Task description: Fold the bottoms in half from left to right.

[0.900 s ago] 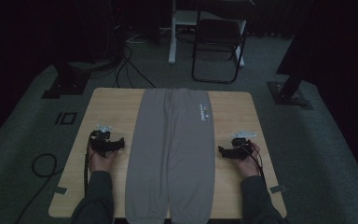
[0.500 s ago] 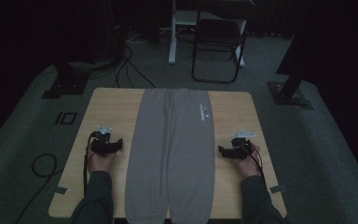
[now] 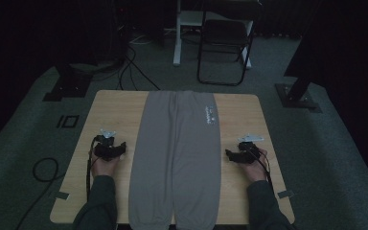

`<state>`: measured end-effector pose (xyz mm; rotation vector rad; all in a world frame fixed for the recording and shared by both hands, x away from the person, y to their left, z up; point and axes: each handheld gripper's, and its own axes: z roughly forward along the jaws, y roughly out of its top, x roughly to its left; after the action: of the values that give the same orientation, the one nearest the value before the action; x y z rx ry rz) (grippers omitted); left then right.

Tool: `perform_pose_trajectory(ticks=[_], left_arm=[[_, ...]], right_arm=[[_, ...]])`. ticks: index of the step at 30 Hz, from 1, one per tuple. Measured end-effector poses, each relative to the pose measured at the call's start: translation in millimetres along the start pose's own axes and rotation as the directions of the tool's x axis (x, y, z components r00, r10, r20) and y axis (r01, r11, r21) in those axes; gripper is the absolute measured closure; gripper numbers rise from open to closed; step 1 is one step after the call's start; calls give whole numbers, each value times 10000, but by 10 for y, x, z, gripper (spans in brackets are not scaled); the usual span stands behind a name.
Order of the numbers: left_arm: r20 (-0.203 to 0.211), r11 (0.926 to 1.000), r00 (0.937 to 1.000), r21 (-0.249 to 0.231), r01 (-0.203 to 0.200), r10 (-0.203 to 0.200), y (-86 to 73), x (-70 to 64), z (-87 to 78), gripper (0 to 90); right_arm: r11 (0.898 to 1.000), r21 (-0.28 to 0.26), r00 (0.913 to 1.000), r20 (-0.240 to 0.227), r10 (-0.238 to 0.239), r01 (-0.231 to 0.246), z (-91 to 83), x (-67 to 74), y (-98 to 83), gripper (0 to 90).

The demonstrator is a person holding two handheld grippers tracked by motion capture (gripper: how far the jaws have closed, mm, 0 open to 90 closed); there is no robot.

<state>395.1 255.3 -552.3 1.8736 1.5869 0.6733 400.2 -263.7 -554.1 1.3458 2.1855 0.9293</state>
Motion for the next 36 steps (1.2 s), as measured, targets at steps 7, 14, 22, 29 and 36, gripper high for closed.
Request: perform_pose_trajectory(ticks=[7, 14, 22, 29, 36], left_arm=[[333, 9999, 9994, 51, 126, -128, 23, -53, -29, 432], [1206, 9986, 9926, -527, -50, 113, 57, -234, -85, 429], [1575, 9983, 9862, -372, -452, 505, 49, -463, -43, 430], [1682, 9975, 9832, -116, -695, 704, 22, -547, 7, 426], [1265, 9945, 9864, -152, -1035, 1045, -8, -601, -7, 436]], right_arm=[[9989, -86, 9989, -126, -460, 459, 0, 148, 56, 373], [9944, -547, 9953, -284, -923, 907, -15, 341, 119, 452], [9923, -571, 9923, -498, -1130, 1101, 24, 441, 117, 565], [9922, -394, 9908, -627, -1203, 1180, 84, 495, 100, 613], [9948, -282, 9890, -1091, -999, 974, 71, 486, 94, 827]])
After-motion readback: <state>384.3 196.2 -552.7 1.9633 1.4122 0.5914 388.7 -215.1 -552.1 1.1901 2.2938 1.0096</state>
